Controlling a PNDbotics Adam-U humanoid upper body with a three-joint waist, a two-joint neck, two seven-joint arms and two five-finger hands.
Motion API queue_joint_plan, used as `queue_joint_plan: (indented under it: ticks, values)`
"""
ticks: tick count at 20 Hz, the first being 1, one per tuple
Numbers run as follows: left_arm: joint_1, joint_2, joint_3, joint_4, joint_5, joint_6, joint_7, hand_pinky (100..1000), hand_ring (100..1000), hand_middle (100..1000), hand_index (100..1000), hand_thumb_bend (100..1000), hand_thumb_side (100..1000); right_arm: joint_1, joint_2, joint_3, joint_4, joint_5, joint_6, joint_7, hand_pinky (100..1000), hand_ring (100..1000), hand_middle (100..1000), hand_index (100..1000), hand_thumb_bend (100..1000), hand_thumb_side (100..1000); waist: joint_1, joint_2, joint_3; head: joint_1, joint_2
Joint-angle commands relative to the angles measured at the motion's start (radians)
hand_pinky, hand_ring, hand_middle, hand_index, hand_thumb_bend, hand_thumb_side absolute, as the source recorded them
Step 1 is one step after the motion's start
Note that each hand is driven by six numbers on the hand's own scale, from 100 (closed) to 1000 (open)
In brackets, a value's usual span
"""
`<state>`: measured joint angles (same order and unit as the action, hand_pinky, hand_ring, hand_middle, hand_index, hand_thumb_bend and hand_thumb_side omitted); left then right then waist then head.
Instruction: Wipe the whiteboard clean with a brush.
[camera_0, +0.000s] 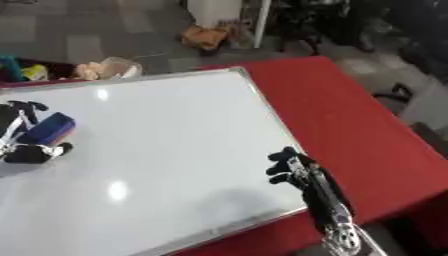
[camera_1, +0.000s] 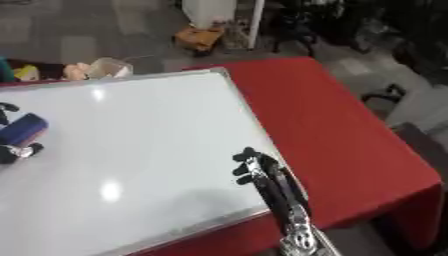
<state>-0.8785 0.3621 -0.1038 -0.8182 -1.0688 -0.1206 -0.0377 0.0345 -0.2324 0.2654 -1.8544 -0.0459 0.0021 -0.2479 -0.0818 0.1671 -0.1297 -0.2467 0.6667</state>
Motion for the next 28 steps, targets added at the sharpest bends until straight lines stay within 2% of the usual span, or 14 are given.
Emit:
queue_joint_plan:
  ticks: [1,10,24,27,28]
  values:
    - [-0.013,0.023,-0.012,-0.019,-0.012,-0.013,-0.003,520,540,554,787,560,329,-0.008,-0.008,-0.006,-0.008,0.004,-0.001,0.004,602,636,481,684,100,865,0.003,-0.013,0.0,-0.003,0.004]
    - [0.0,0.016,-0.022,0.021,-0.111,-0.033,-0.004,490,528,534,735,500,265,-0.007,-0.007,-0.007,-0.007,0.005,-0.002,0.004,602,636,481,684,100,866,0.004,-0.013,-0.001,-0.005,0.005]
    - [0.02,0.034,0.013,0.058,-0.126,0.013,0.021,486,524,527,725,460,262,-0.004,-0.006,-0.009,-0.007,0.006,-0.001,0.005,602,637,481,685,100,867,-0.001,-0.012,0.013,-0.008,0.003]
    - [0.023,0.035,0.015,0.058,-0.116,0.015,0.02,487,523,528,728,466,276,-0.006,-0.005,-0.008,-0.006,0.006,-0.001,0.006,602,637,481,685,100,867,-0.001,-0.012,0.015,-0.009,0.003]
    - [0.024,0.035,0.014,0.057,-0.113,0.015,0.019,492,525,533,728,579,333,-0.006,-0.005,-0.008,-0.006,0.006,-0.001,0.006,603,637,481,685,100,875,-0.001,-0.012,0.016,-0.009,0.002]
